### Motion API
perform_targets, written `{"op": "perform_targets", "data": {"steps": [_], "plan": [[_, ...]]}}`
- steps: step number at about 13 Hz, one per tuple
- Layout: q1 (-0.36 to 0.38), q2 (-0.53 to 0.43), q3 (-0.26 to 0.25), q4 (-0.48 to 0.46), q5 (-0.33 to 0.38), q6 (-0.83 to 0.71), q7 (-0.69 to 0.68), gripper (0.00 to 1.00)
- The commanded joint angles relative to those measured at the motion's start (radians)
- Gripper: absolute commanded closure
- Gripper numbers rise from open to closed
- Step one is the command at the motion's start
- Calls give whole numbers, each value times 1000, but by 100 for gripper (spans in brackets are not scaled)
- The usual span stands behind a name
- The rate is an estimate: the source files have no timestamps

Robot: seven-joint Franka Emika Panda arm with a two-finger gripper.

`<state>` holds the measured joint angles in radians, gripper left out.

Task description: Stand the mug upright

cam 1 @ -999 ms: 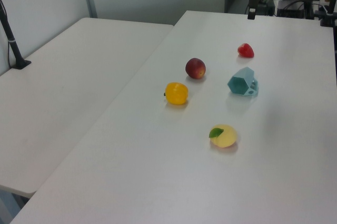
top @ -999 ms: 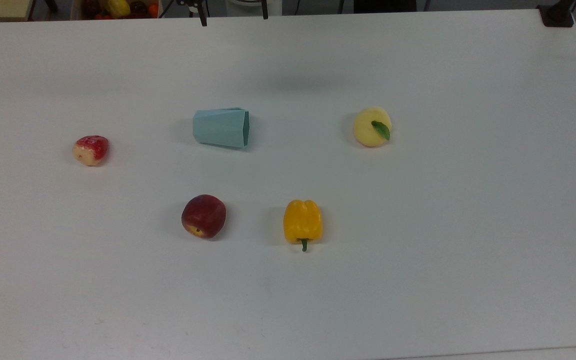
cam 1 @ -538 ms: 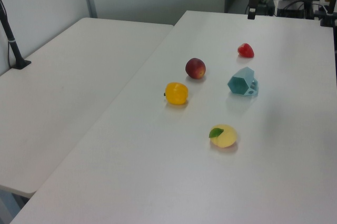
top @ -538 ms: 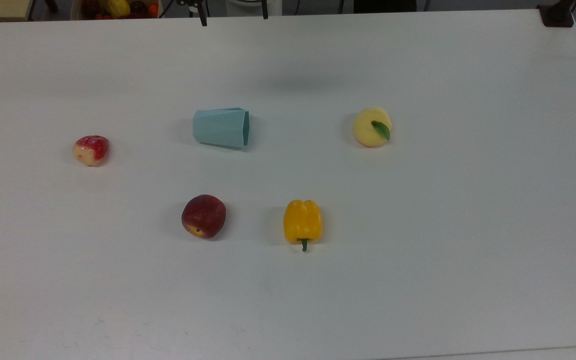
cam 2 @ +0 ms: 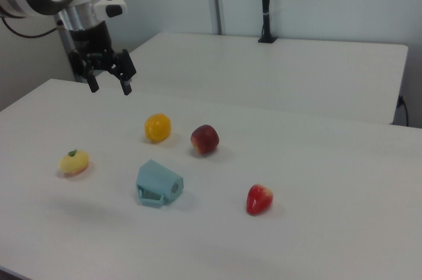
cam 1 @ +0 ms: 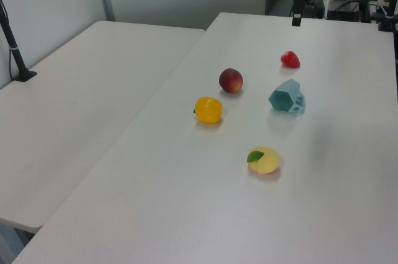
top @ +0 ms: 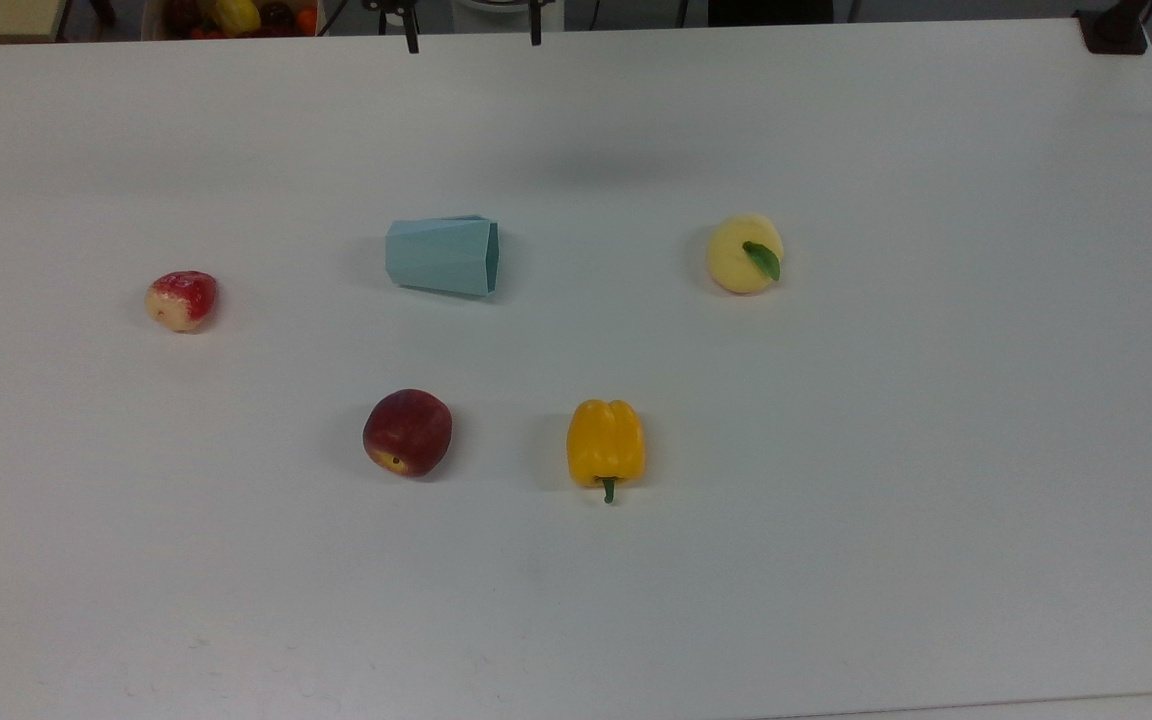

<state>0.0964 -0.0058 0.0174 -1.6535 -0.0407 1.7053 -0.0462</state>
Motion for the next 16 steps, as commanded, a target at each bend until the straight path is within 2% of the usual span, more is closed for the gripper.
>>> {"op": "perform_targets", "data": {"steps": [1,2,3,7,9,12,16], "plan": [[20,35,87,-14,-151,16,235,0],[29,53,111,-14,-198,17,332,0],[37,70,114,-14,-221,19,389,0],[97,179,133,-28,-390,82,630,0],[97,204,145,-45,-442,97,666,0],[98,231,150,-75,-469,109,695,2],[88,283,151,-117,-540,155,766,0]]}}
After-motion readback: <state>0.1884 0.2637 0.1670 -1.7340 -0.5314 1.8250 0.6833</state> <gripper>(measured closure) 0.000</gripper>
